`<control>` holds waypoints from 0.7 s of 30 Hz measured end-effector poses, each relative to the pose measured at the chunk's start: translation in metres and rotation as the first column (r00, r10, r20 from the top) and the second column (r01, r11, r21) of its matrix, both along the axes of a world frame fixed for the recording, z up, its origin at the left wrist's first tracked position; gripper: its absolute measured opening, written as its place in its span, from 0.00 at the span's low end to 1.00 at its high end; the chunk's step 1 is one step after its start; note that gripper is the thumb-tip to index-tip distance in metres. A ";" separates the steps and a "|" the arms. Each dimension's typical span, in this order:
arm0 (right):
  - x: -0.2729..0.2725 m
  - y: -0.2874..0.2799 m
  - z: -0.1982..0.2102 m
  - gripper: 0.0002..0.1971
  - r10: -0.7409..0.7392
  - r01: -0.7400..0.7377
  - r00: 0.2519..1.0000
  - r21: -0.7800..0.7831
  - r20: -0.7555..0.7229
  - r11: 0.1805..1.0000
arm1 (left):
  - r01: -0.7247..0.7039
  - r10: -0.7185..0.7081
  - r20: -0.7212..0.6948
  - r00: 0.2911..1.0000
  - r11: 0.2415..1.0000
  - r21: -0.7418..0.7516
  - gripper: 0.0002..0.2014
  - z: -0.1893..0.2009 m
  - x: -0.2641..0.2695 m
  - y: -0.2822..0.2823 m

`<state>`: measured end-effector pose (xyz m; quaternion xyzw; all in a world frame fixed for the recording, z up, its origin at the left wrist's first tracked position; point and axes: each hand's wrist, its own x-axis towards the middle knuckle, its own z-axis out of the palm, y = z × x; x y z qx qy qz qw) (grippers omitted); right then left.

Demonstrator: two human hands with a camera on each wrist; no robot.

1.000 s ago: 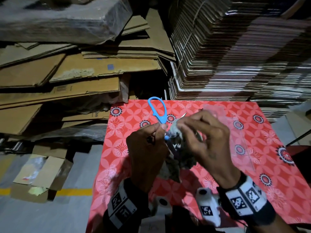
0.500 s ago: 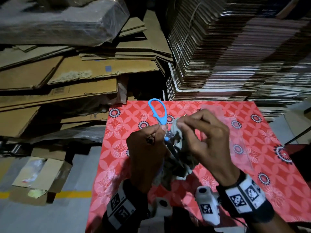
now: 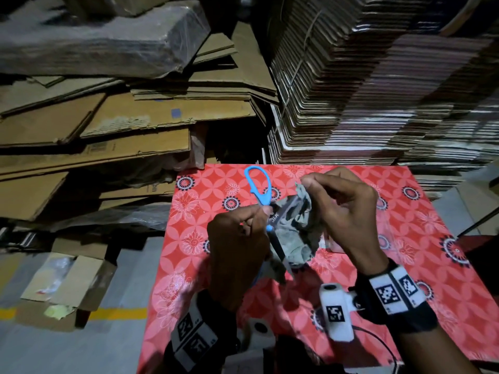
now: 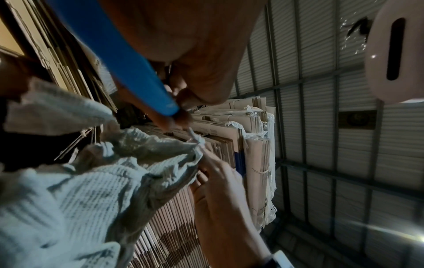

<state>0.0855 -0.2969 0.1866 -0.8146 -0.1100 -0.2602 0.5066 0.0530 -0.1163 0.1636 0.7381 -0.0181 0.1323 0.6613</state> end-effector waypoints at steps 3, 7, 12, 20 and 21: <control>-0.001 -0.008 0.003 0.04 0.069 -0.040 0.992 0.266 -0.103 0.963 | 0.007 -0.007 0.003 1.000 1.000 -0.029 0.20 0.004 -0.003 -0.002; -0.001 -0.013 -0.005 0.08 0.072 -0.022 0.982 0.276 -0.174 0.961 | 0.073 -0.072 0.014 0.997 0.994 -0.078 0.21 0.008 -0.001 0.006; 0.002 -0.007 -0.014 0.13 0.204 -0.160 0.948 0.189 -0.245 0.969 | 0.134 -0.147 -0.058 0.987 0.975 -0.178 0.32 0.011 -0.003 -0.002; 0.004 -0.004 -0.016 0.15 0.356 -0.388 0.863 -0.020 -0.358 0.921 | 0.276 -0.365 -0.310 0.878 0.914 -0.296 0.25 0.016 0.004 0.009; 0.005 -0.005 -0.017 0.11 0.376 -0.400 0.861 0.000 -0.341 0.916 | 0.296 -0.395 -0.344 0.852 0.905 -0.307 0.23 0.017 0.006 0.012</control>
